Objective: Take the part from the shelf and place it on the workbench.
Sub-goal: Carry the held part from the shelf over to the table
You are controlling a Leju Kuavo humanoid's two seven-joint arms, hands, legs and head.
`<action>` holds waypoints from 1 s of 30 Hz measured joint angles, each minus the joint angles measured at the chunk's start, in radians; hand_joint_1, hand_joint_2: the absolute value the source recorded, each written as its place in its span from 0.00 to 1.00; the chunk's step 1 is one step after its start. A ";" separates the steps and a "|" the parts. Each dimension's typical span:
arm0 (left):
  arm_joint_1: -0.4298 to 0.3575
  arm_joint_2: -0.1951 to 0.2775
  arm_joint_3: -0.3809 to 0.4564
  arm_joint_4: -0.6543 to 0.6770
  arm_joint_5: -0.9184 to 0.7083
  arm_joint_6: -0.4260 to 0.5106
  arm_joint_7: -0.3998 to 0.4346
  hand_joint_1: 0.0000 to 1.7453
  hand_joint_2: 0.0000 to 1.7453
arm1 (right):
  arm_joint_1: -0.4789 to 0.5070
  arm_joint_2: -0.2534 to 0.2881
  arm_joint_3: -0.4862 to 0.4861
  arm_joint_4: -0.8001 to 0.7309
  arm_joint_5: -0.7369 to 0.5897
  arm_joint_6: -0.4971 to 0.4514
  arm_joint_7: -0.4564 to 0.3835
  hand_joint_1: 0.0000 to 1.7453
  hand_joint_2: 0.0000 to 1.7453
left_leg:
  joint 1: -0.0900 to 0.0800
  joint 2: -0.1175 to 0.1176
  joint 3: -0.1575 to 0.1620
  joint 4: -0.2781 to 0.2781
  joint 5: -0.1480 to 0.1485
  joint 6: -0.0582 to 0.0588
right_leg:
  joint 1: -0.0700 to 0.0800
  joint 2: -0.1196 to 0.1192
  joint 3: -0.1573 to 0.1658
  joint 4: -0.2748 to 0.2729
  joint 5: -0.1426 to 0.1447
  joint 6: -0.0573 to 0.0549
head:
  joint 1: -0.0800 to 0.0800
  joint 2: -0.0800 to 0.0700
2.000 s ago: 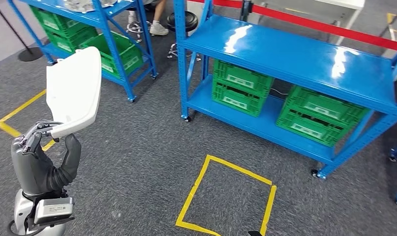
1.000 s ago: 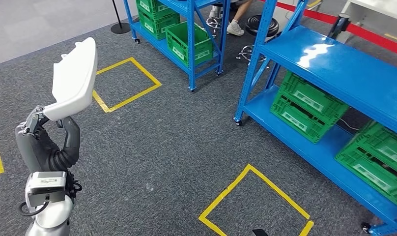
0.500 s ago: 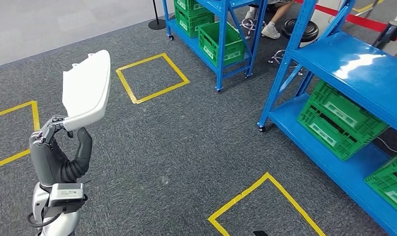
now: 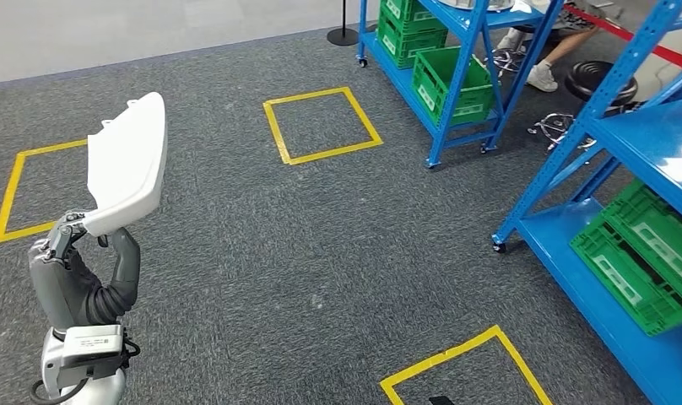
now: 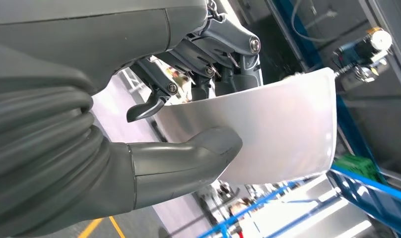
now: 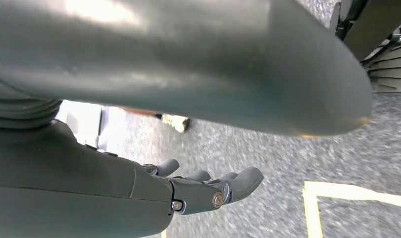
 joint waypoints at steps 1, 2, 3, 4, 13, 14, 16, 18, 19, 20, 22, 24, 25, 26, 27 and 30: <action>0.001 -0.002 0.001 -0.001 0.002 0.000 0.000 1.00 1.00 | -0.002 0.000 0.000 0.000 0.000 -0.001 0.000 0.00 0.00 | 0.001 -0.015 0.000 0.002 0.001 -0.002 | -0.001 0.011 0.030 -0.065 0.037 -0.003 | 0.000 0.000; 0.002 -0.004 0.003 -0.002 0.004 -0.001 0.000 1.00 1.00 | -0.003 0.000 0.000 0.000 0.000 -0.001 -0.001 0.00 0.00 | 0.001 -0.029 -0.002 0.004 0.001 -0.006 | -0.003 0.033 0.063 -0.134 0.063 -0.004 | 0.000 0.000; 0.002 -0.006 0.004 -0.003 0.006 -0.001 0.000 1.00 1.00 | -0.005 0.000 0.000 0.000 0.000 -0.002 -0.003 0.00 0.00 | 0.000 -0.042 -0.003 0.006 0.002 -0.012 | -0.004 0.049 0.088 -0.189 0.080 -0.006 | 0.000 0.000; 0.002 -0.007 0.004 -0.004 0.008 -0.002 0.000 1.00 1.00 | -0.007 0.001 0.000 0.000 0.000 -0.002 -0.006 0.00 0.00 | 0.001 -0.052 -0.006 0.006 0.003 -0.018 | -0.003 0.061 0.103 -0.221 0.086 -0.009 | -0.001 0.000; -0.001 -0.009 0.039 -0.003 0.037 0.002 -0.003 1.00 1.00 | -0.010 0.005 0.000 0.000 0.010 -0.009 -0.008 0.00 0.00 | 0.002 0.064 -0.132 0.259 -0.134 -0.058 | 0.007 -0.043 0.114 -0.248 0.097 -0.054 | -0.009 0.000; 0.000 -0.009 0.041 -0.002 0.038 0.002 -0.003 1.00 1.00 | -0.010 0.006 0.000 0.000 0.011 -0.010 -0.008 0.00 0.00 | 0.002 0.067 -0.136 0.275 -0.134 -0.059 | 0.008 -0.058 0.114 -0.248 0.096 -0.055 | -0.009 0.000; 0.000 -0.009 0.047 0.000 0.040 0.003 -0.003 1.00 1.00 | -0.012 0.006 0.000 0.000 0.012 -0.010 -0.008 0.00 0.00 | 0.002 0.081 -0.084 0.192 -0.086 -0.057 | 0.009 -0.086 0.116 -0.248 0.093 -0.052 | -0.009 0.000; -0.001 -0.010 0.051 0.000 0.043 0.004 -0.003 1.00 1.00 | -0.013 0.007 0.000 0.000 0.013 -0.011 -0.008 0.00 0.00 | -0.003 0.122 -0.007 0.056 -0.038 -0.046 | 0.012 -0.109 0.121 -0.246 0.087 -0.045 | -0.009 0.000; -0.002 -0.011 0.052 0.000 0.046 0.005 -0.003 1.00 1.00 | -0.013 0.007 0.000 0.000 0.013 -0.013 -0.008 0.00 0.00 | -0.005 0.135 0.015 0.016 -0.027 -0.039 | 0.014 -0.119 0.123 -0.245 0.084 -0.041 | -0.008 0.000; -0.004 -0.011 0.053 0.002 0.049 0.007 -0.002 1.00 1.00 | -0.014 0.007 0.000 0.000 0.013 -0.014 -0.009 0.00 0.00 | -0.008 0.139 0.022 0.001 -0.024 -0.032 | 0.016 -0.128 0.124 -0.244 0.083 -0.036 | -0.007 0.000; -0.008 -0.012 0.054 0.005 0.053 0.011 -0.003 1.00 1.00 | -0.017 0.007 -0.001 0.000 0.013 -0.017 -0.008 0.00 0.00 | -0.008 0.115 0.020 -0.001 -0.019 -0.021 | 0.016 -0.143 0.126 -0.245 0.081 -0.026 | -0.007 0.000; -0.019 -0.012 0.055 0.012 0.052 0.016 -0.003 1.00 1.00 | -0.019 0.007 -0.001 0.000 0.013 -0.019 -0.007 0.00 0.00 | -0.003 0.092 0.021 -0.008 -0.012 -0.009 | 0.010 -0.098 0.116 -0.216 0.060 -0.012 | -0.005 0.000; -0.027 -0.013 0.055 0.016 0.050 0.016 -0.003 1.00 1.00 | -0.019 0.007 -0.001 0.000 0.012 -0.020 -0.007 0.00 0.00 | 0.000 0.080 0.022 -0.011 -0.009 -0.003 | 0.007 -0.061 0.097 -0.174 0.036 -0.007 | -0.002 0.000; -0.034 -0.015 0.055 0.023 0.048 0.016 -0.003 1.00 1.00 | -0.017 0.007 -0.002 0.000 0.012 -0.021 -0.007 0.00 0.00 | 0.001 0.068 0.021 -0.012 -0.008 0.000 | 0.005 -0.026 0.069 -0.114 0.007 -0.003 | 0.000 0.000; -0.041 -0.016 0.055 0.031 0.046 0.015 -0.002 1.00 1.00 | -0.014 0.007 -0.003 0.000 0.010 -0.022 -0.009 0.00 0.00 | 0.002 0.055 0.019 -0.011 -0.008 0.002 | 0.004 -0.009 0.034 -0.046 -0.021 -0.001 | 0.002 0.000; -0.057 -0.018 0.055 0.053 0.044 0.013 -0.002 1.00 1.00 | -0.007 0.007 -0.008 0.000 0.003 -0.027 -0.008 0.00 0.00 | 0.002 0.010 0.016 -0.006 -0.007 0.001 | 0.002 0.000 -0.011 0.020 -0.012 0.001 | 0.004 0.000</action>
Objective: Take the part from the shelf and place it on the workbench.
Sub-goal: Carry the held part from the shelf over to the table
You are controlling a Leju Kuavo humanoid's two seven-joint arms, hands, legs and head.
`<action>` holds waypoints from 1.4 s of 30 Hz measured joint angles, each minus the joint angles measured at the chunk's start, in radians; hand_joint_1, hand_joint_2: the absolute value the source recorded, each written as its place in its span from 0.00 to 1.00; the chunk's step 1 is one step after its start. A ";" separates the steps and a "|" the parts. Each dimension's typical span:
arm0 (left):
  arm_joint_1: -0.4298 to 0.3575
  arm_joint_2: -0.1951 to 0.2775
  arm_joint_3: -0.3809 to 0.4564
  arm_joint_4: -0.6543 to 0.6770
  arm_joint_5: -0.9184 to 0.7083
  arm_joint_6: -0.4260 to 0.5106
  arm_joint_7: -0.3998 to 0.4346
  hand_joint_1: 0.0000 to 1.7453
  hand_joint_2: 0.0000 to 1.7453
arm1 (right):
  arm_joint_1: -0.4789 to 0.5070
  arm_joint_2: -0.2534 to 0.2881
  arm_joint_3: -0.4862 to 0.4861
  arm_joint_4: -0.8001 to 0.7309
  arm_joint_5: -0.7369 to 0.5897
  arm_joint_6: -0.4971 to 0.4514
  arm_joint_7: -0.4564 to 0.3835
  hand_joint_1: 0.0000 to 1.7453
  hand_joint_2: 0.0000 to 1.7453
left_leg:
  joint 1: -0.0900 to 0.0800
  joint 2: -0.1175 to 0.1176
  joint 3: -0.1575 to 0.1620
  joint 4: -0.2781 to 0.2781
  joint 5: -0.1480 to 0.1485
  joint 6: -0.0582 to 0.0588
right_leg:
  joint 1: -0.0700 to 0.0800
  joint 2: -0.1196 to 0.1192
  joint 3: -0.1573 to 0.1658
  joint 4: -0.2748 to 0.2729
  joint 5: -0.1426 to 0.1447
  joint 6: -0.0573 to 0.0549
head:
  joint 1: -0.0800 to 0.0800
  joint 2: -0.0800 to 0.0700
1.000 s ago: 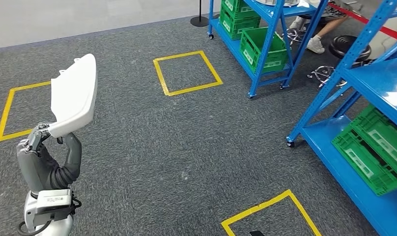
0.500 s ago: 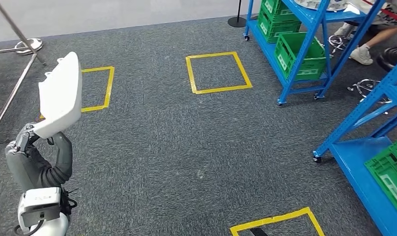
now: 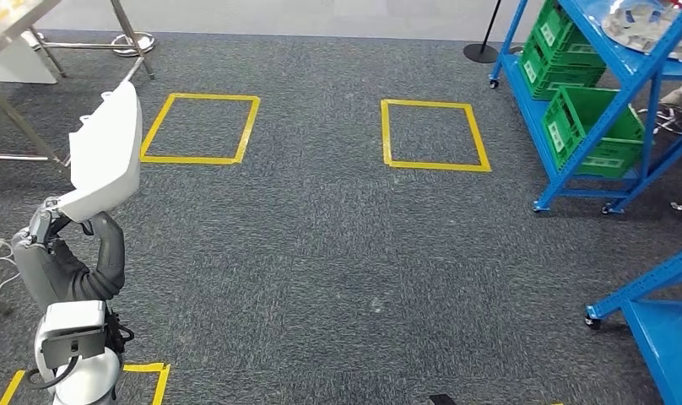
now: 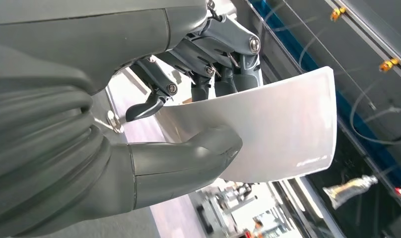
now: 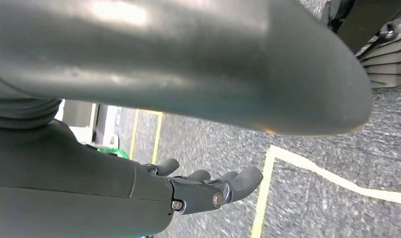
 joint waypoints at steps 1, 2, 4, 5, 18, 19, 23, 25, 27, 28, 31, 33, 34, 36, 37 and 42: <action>-0.007 0.000 0.000 0.006 -0.001 0.000 0.000 1.00 1.00 | 0.000 0.000 -0.001 0.000 -0.001 -0.002 0.000 0.00 0.00 | 0.001 -0.015 -0.001 0.003 0.000 -0.002 | -0.002 0.005 0.020 -0.050 0.036 0.000 | 0.000 0.000; -0.015 0.000 0.000 0.011 -0.004 -0.001 0.002 1.00 1.00 | -0.001 0.000 -0.001 0.000 0.000 -0.004 0.000 0.00 0.00 | 0.002 -0.029 -0.002 0.006 -0.001 -0.005 | -0.006 0.023 0.051 -0.120 0.071 -0.001 | 0.000 0.000; -0.029 0.000 0.000 0.018 -0.019 -0.001 0.005 1.00 1.00 | -0.002 0.000 -0.002 0.000 0.000 -0.006 -0.005 0.00 0.00 | 0.003 -0.055 -0.008 0.013 -0.001 -0.018 | -0.010 0.064 0.099 -0.226 0.105 -0.001 | 0.000 0.000; -0.032 0.000 0.000 0.020 -0.027 -0.001 0.007 1.00 1.00 | -0.002 0.000 -0.003 0.000 0.000 -0.006 -0.009 0.00 0.00 | 0.003 -0.067 -0.012 0.012 0.000 -0.026 | -0.009 0.076 0.108 -0.248 0.106 -0.004 | 0.000 0.000; -0.032 0.005 0.011 0.016 -0.077 -0.008 0.042 1.00 1.00 | 0.000 0.001 -0.011 0.000 0.011 -0.001 -0.001 0.00 0.00 | -0.003 0.104 -0.050 0.106 -0.032 -0.049 | 0.007 -0.097 0.127 -0.264 0.103 -0.045 | -0.010 0.000; -0.032 0.005 0.013 0.012 -0.080 -0.008 0.043 1.00 1.00 | -0.002 0.002 -0.011 0.000 0.012 0.000 -0.001 0.00 0.00 | -0.007 0.122 -0.021 0.051 -0.016 -0.042 | 0.009 -0.108 0.129 -0.262 0.100 -0.041 | -0.009 0.000; -0.031 0.006 0.020 0.001 -0.087 -0.009 0.045 1.00 1.00 | -0.013 0.002 -0.011 0.000 0.013 0.004 0.000 0.00 0.00 | -0.011 0.105 -0.003 0.008 -0.007 -0.016 | 0.011 -0.137 0.138 -0.260 0.090 -0.019 | -0.008 0.000; -0.035 0.004 0.024 -0.003 -0.091 -0.008 0.049 1.00 1.00 | -0.018 0.002 -0.012 0.000 0.013 0.007 0.000 0.00 0.00 | -0.005 0.081 -0.002 0.002 -0.001 -0.005 | 0.006 -0.084 0.124 -0.222 0.063 -0.006 | -0.006 0.000; -0.040 -0.002 0.025 -0.005 -0.098 -0.008 0.058 1.00 1.00 | -0.018 0.002 -0.014 0.000 0.011 0.009 -0.003 0.00 0.00 | 0.000 0.056 -0.004 0.001 0.002 0.001 | 0.003 -0.019 0.067 -0.105 0.004 0.002 | -0.003 0.000; -0.041 -0.005 0.025 -0.004 -0.102 -0.006 0.065 1.00 1.00 | -0.015 0.002 -0.016 0.000 0.010 0.010 -0.004 0.00 0.00 | 0.000 0.042 -0.006 0.002 0.003 0.003 | 0.003 -0.008 0.032 -0.037 -0.022 0.003 | -0.001 0.000; -0.042 -0.014 0.026 -0.001 -0.110 0.009 0.100 1.00 1.00 | -0.009 0.001 -0.023 0.000 0.004 0.010 -0.004 0.00 0.00 | 0.001 -0.003 -0.008 0.008 0.003 0.002 | 0.001 -0.001 0.005 -0.008 0.005 0.003 | -0.001 0.000; -0.046 -0.020 0.029 0.003 -0.111 0.021 0.122 1.00 1.00 | -0.007 -0.001 -0.030 0.000 0.000 0.008 -0.004 0.00 0.00 | 0.002 -0.031 -0.009 0.012 0.003 -0.004 | -0.004 0.031 0.063 -0.143 0.075 0.001 | -0.001 0.000; -0.049 -0.022 0.032 0.007 -0.109 0.026 0.127 1.00 1.00 | -0.007 -0.002 -0.033 0.000 0.000 0.008 -0.004 0.00 0.00 | 0.002 -0.045 -0.012 0.014 0.003 -0.010 | -0.006 0.049 0.089 -0.203 0.097 -0.001 | -0.001 0.000; -0.056 -0.023 0.038 0.014 -0.105 0.037 0.131 1.00 1.00 | -0.007 -0.002 -0.038 0.000 0.001 0.007 -0.004 0.00 0.00 | 0.003 -0.066 -0.018 0.013 0.007 -0.025 | -0.004 0.068 0.108 -0.251 0.105 -0.008 | -0.001 0.000; -0.058 -0.023 0.042 0.018 -0.103 0.043 0.129 1.00 1.00 | -0.007 -0.002 -0.039 0.000 0.004 0.007 -0.003 0.00 0.00 | 0.005 -0.077 -0.021 0.010 0.011 -0.033 | -0.001 0.057 0.110 -0.253 0.108 -0.014 | -0.001 0.000; -0.060 -0.020 0.055 0.024 -0.102 0.072 0.116 1.00 1.00 | -0.009 -0.005 -0.042 0.000 0.018 0.007 0.003 0.00 0.00 | 0.001 0.031 -0.089 0.143 -0.067 -0.054 | -0.001 -0.006 0.117 -0.268 0.118 -0.050 | -0.010 0.000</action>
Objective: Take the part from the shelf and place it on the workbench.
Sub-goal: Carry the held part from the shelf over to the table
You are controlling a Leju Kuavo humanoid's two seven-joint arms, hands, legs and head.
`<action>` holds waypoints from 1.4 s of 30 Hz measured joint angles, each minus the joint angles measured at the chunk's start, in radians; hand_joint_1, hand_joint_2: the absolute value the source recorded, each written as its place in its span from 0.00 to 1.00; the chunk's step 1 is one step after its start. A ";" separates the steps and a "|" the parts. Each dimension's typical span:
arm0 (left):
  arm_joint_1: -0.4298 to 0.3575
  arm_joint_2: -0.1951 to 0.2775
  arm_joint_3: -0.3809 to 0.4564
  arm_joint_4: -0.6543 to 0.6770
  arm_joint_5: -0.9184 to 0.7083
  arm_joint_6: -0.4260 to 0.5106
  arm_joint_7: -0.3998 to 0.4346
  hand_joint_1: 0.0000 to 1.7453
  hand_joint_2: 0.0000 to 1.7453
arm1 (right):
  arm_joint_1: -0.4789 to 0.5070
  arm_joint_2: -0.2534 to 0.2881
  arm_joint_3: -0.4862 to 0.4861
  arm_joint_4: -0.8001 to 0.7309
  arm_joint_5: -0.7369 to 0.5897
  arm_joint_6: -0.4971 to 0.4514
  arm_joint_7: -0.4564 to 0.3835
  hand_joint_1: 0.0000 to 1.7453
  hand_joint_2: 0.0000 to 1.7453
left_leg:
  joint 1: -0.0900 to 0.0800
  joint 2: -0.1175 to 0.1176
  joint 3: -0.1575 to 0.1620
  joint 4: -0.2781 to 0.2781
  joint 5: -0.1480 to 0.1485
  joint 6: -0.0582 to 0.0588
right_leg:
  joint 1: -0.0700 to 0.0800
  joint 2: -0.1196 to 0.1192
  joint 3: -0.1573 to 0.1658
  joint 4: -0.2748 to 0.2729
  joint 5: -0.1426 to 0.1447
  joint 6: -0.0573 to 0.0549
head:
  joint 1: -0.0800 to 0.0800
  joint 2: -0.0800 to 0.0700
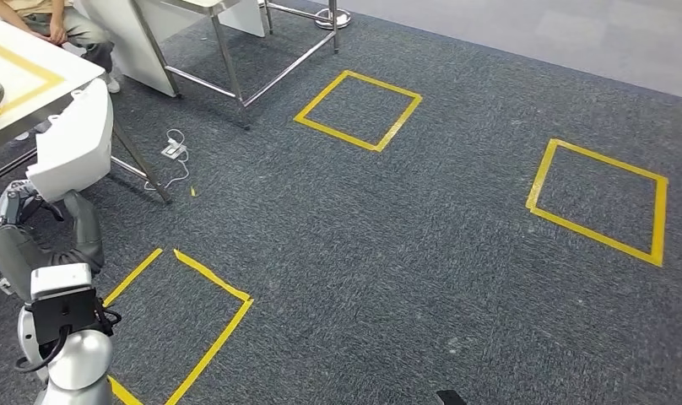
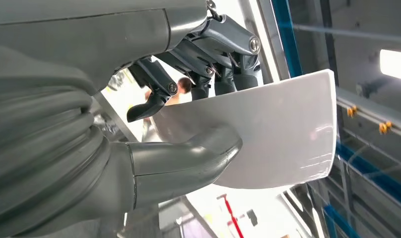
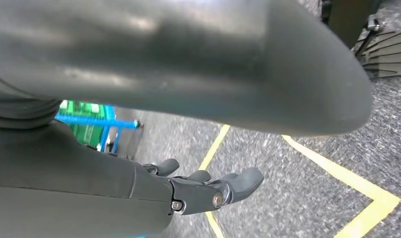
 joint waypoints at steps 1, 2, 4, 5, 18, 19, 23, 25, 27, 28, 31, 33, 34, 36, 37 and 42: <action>0.000 0.000 0.000 0.000 -0.002 0.006 -0.003 1.00 1.00 | 0.000 -0.001 0.000 0.000 0.001 0.000 0.000 0.00 0.00 | 0.001 0.015 -0.031 0.067 -0.031 -0.003 | 0.002 -0.015 0.000 0.000 -0.001 -0.002 | -0.001 0.000; 0.001 0.000 0.000 0.001 -0.004 0.014 -0.005 1.00 1.00 | 0.000 -0.001 -0.001 0.000 0.000 0.000 0.001 0.00 0.00 | 0.002 0.022 -0.054 0.120 -0.049 -0.005 | 0.003 -0.030 0.000 0.000 -0.002 -0.003 | -0.001 0.000; 0.000 0.000 0.000 0.003 -0.013 0.029 -0.009 1.00 1.00 | -0.004 -0.001 -0.002 0.000 0.000 0.000 0.002 0.00 0.00 | 0.003 0.029 -0.051 0.127 -0.033 -0.006 | 0.004 -0.059 0.001 0.001 -0.004 -0.003 | -0.001 0.000; -0.002 0.000 0.000 0.004 -0.020 0.037 -0.009 1.00 1.00 | -0.007 -0.001 -0.002 0.000 0.000 0.000 0.002 0.00 0.00 | 0.003 0.038 -0.021 0.073 -0.003 -0.005 | 0.004 -0.072 0.003 0.002 -0.006 -0.001 | -0.002 0.000; -0.045 -0.002 -0.008 0.040 -0.055 0.099 -0.032 1.00 1.00 | -0.013 -0.005 -0.009 0.000 0.003 -0.006 0.004 0.00 0.00 | 0.001 -0.006 0.076 -0.137 0.074 0.058 | 0.004 0.000 -0.119 0.285 -0.144 0.054 | 0.012 0.000; -0.045 -0.002 -0.009 0.044 -0.054 0.099 -0.035 1.00 1.00 | -0.011 -0.006 -0.010 0.000 0.003 -0.006 0.005 0.00 0.00 | 0.001 -0.021 0.076 -0.135 0.074 0.057 | 0.003 0.002 -0.121 0.278 -0.127 0.053 | 0.012 0.000; -0.045 -0.006 -0.012 0.050 -0.044 0.103 -0.049 1.00 1.00 | -0.011 -0.012 -0.013 0.000 0.010 -0.005 0.004 0.00 0.00 | 0.002 -0.074 0.071 -0.129 0.077 0.042 | -0.003 0.066 -0.020 0.045 -0.013 0.045 | 0.012 0.000; -0.045 -0.009 -0.013 0.050 -0.039 0.105 -0.052 1.00 1.00 | -0.011 -0.013 -0.014 0.000 0.013 -0.004 0.000 0.00 0.00 | 0.002 -0.095 0.065 -0.131 0.081 0.028 | -0.001 0.078 -0.007 0.015 -0.011 0.040 | 0.012 0.000; -0.044 -0.008 -0.013 0.049 -0.037 0.105 -0.055 1.00 1.00 | -0.013 -0.013 -0.014 0.000 0.015 -0.004 0.004 0.00 0.00 | 0.005 -0.102 0.058 -0.134 0.085 0.014 | -0.001 0.053 -0.003 0.009 -0.005 0.026 | 0.011 0.000; -0.045 -0.008 -0.013 0.049 -0.036 0.104 -0.057 1.00 1.00 | -0.014 -0.014 -0.015 0.000 0.017 -0.004 0.007 0.00 0.00 | 0.004 -0.083 0.052 -0.124 0.077 0.008 | -0.002 0.041 -0.001 0.006 -0.002 0.019 | 0.009 0.000; -0.050 -0.008 -0.014 0.050 -0.035 0.097 -0.060 1.00 1.00 | -0.014 -0.015 -0.015 0.000 0.025 -0.004 0.011 0.00 0.00 | 0.001 0.007 -0.009 0.016 -0.007 -0.002 | 0.001 0.000 0.002 0.001 -0.001 0.003 | 0.001 0.000; -0.051 -0.009 -0.015 0.053 -0.034 0.094 -0.061 1.00 1.00 | -0.013 -0.015 -0.015 0.000 0.030 -0.004 0.011 0.00 0.00 | 0.003 0.023 -0.054 0.123 -0.049 -0.006 | 0.003 -0.031 0.001 0.001 -0.003 0.000 | 0.000 0.000; -0.051 -0.009 -0.015 0.054 -0.034 0.093 -0.062 1.00 1.00 | -0.013 -0.015 -0.015 0.000 0.033 -0.004 0.011 0.00 0.00 | 0.004 0.027 -0.055 0.132 -0.044 -0.006 | 0.004 -0.046 0.001 0.002 -0.003 0.000 | 0.000 0.000; -0.052 -0.009 -0.015 0.055 -0.034 0.091 -0.066 1.00 1.00 | -0.016 -0.015 -0.015 0.000 0.035 -0.004 0.011 0.00 0.00 | 0.003 0.043 -0.001 0.042 0.009 -0.003 | 0.004 -0.073 0.005 0.002 -0.006 0.002 | 0.000 0.000; -0.053 -0.009 -0.015 0.054 -0.034 0.090 -0.067 1.00 1.00 | -0.017 -0.015 -0.015 0.000 0.036 -0.004 0.011 0.00 0.00 | 0.000 0.067 0.036 -0.027 0.034 0.000 | 0.006 -0.085 0.007 0.003 -0.009 0.005 | 0.000 0.000; -0.054 -0.012 -0.016 0.049 -0.033 0.087 -0.071 1.00 1.00 | -0.023 -0.015 -0.014 0.000 0.043 0.000 0.007 0.00 0.00 | -0.010 0.075 0.084 -0.135 0.062 0.039 | 0.014 -0.135 0.013 0.007 -0.019 0.029 | 0.004 0.000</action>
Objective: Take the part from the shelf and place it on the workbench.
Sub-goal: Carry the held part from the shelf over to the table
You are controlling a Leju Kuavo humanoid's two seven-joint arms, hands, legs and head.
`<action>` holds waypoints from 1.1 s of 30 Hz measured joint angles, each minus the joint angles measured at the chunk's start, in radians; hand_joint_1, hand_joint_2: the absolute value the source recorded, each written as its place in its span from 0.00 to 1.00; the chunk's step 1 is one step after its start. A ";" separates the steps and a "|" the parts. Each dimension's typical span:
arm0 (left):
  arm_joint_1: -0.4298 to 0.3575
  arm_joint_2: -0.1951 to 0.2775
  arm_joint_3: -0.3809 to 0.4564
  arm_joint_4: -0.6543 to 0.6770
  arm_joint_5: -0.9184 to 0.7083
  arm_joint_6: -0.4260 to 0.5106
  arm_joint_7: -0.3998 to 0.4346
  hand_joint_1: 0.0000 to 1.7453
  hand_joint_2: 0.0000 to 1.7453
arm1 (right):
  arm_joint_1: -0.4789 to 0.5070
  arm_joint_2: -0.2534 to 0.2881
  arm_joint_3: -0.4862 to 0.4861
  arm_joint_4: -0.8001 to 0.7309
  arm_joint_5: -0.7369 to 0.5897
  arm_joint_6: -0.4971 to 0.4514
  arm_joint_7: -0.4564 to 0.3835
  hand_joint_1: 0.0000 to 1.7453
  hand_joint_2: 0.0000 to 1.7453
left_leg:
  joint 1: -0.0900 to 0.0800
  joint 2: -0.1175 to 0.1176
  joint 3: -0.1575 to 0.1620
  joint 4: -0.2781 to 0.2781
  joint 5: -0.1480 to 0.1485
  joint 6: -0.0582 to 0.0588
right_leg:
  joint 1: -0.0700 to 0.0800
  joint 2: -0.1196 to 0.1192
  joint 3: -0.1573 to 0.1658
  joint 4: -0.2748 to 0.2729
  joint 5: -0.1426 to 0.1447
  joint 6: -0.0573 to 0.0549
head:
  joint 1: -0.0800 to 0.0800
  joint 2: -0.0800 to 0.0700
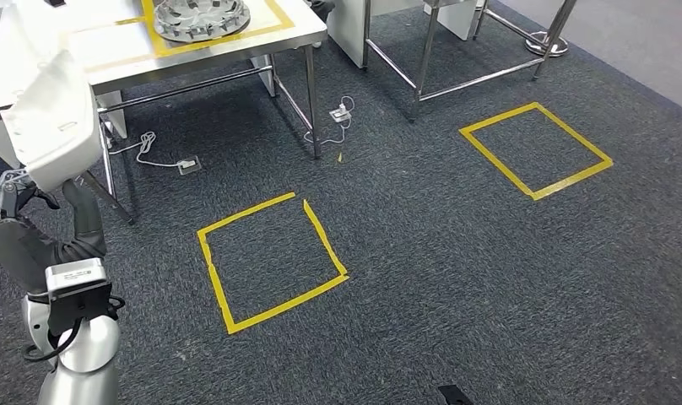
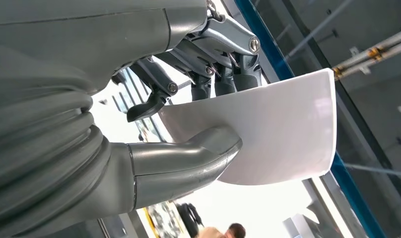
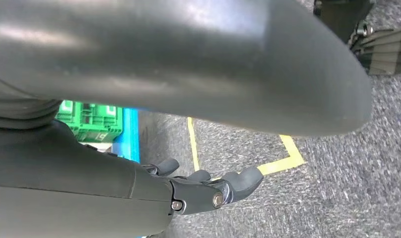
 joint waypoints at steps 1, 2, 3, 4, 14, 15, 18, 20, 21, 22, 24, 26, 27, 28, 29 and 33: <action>0.000 0.000 0.000 -0.003 0.000 0.000 -0.001 1.00 1.00 | -0.002 0.000 0.000 0.000 0.001 0.000 0.001 0.00 0.00 | 0.002 -0.012 0.000 -0.003 0.003 0.006 | -0.002 0.015 -0.002 0.008 -0.007 0.007 | 0.000 0.000; -0.001 -0.001 0.000 -0.006 0.001 -0.001 -0.001 1.00 1.00 | -0.004 0.000 0.001 0.000 0.000 0.000 0.001 0.00 0.00 | 0.006 -0.022 0.000 -0.006 0.005 0.013 | -0.005 0.043 -0.013 0.034 -0.024 0.013 | 0.001 0.000; -0.001 -0.003 0.000 -0.008 0.002 -0.002 -0.002 1.00 1.00 | -0.005 0.000 0.001 0.000 -0.003 -0.001 -0.001 0.00 0.00 | 0.010 -0.031 0.001 -0.008 0.006 0.018 | -0.009 0.080 -0.035 0.080 -0.047 0.019 | 0.004 0.000; 0.000 -0.005 0.000 -0.010 0.002 -0.004 -0.004 1.00 1.00 | -0.005 0.000 0.000 0.000 -0.006 -0.002 -0.003 0.00 0.00 | 0.011 -0.041 0.000 -0.009 0.004 0.022 | -0.011 0.112 -0.067 0.145 -0.074 0.024 | 0.006 0.000; 0.013 -0.015 0.000 -0.034 0.022 -0.012 -0.014 1.00 1.00 | 0.001 0.003 -0.011 0.000 -0.027 -0.015 -0.010 0.00 0.00 | 0.009 -0.094 0.024 0.008 -0.052 -0.012 | -0.016 0.142 -0.047 0.017 0.010 0.012 | 0.010 0.000; 0.013 -0.015 0.000 -0.037 0.024 -0.012 -0.014 1.00 1.00 | 0.003 0.004 -0.012 0.000 -0.028 -0.016 -0.010 0.00 0.00 | 0.010 -0.093 0.030 0.005 -0.057 -0.018 | -0.016 0.142 -0.040 0.015 0.005 0.003 | 0.010 0.000; 0.009 -0.016 0.000 -0.042 0.029 -0.012 -0.014 1.00 1.00 | 0.008 0.005 -0.013 0.000 -0.028 -0.018 -0.001 0.00 0.00 | 0.011 -0.063 0.006 0.076 -0.077 -0.032 | -0.019 0.139 0.003 0.005 -0.014 -0.021 | 0.004 0.000; 0.010 -0.016 -0.001 -0.042 0.031 -0.012 -0.016 1.00 1.00 | 0.012 0.005 -0.014 0.000 -0.027 -0.018 0.000 0.00 0.00 | 0.011 -0.050 -0.084 0.206 -0.103 -0.036 | -0.018 0.136 0.033 0.000 -0.036 -0.027 | 0.001 0.000; 0.014 -0.016 -0.001 -0.041 0.032 -0.012 -0.017 1.00 1.00 | 0.015 0.005 -0.015 0.000 -0.027 -0.017 0.000 0.00 0.00 | 0.011 -0.050 -0.134 0.262 -0.104 -0.036 | -0.017 0.136 0.050 -0.002 -0.049 -0.028 | 0.001 0.000; 0.018 -0.016 -0.001 -0.040 0.032 -0.012 -0.018 1.00 1.00 | 0.018 0.005 -0.015 0.000 -0.027 -0.017 0.000 0.00 0.00 | 0.011 -0.049 -0.172 0.288 -0.086 -0.035 | -0.017 0.135 0.069 -0.005 -0.064 -0.028 | 0.001 0.000; 0.025 -0.016 -0.001 -0.040 0.033 -0.010 -0.022 1.00 1.00 | 0.025 0.005 -0.015 0.000 -0.024 -0.017 0.001 0.00 0.00 | 0.009 -0.049 -0.193 0.222 0.015 -0.025 | -0.015 0.136 0.114 -0.014 -0.094 -0.026 | 0.001 0.000; 0.035 -0.015 0.000 -0.039 0.033 -0.008 -0.025 1.00 1.00 | 0.028 0.006 -0.015 0.000 -0.022 -0.016 0.000 0.00 0.00 | 0.000 -0.045 -0.167 0.092 0.122 -0.010 | -0.012 0.135 0.158 -0.028 -0.126 -0.021 | 0.002 0.000; 0.041 -0.015 0.000 -0.040 0.033 -0.007 -0.025 1.00 1.00 | 0.027 0.007 -0.016 0.000 -0.021 -0.016 -0.004 0.00 0.00 | -0.005 -0.042 -0.148 0.046 0.138 -0.002 | -0.013 0.135 0.176 -0.037 -0.140 -0.015 | 0.002 0.000; 0.045 -0.016 0.000 -0.042 0.033 -0.005 -0.025 1.00 1.00 | 0.026 0.008 -0.016 0.000 -0.020 -0.016 -0.006 0.00 0.00 | -0.011 -0.041 -0.134 0.027 0.131 0.004 | -0.014 0.134 0.192 -0.048 -0.150 -0.008 | 0.003 0.000; 0.047 -0.016 0.000 -0.047 0.034 -0.004 -0.025 1.00 1.00 | 0.023 0.008 -0.016 0.001 -0.020 -0.015 -0.006 0.00 0.00 | -0.015 -0.042 -0.120 0.026 0.106 0.009 | -0.014 0.133 0.205 -0.052 -0.149 -0.001 | 0.004 0.000; 0.046 -0.021 0.001 -0.063 0.035 -0.001 -0.030 1.00 1.00 | 0.007 0.008 -0.016 -0.001 -0.015 -0.013 0.017 0.00 0.00 | -0.003 -0.053 -0.022 -0.015 0.038 0.029 | -0.015 0.136 0.101 0.172 -0.042 0.021 | 0.002 0.000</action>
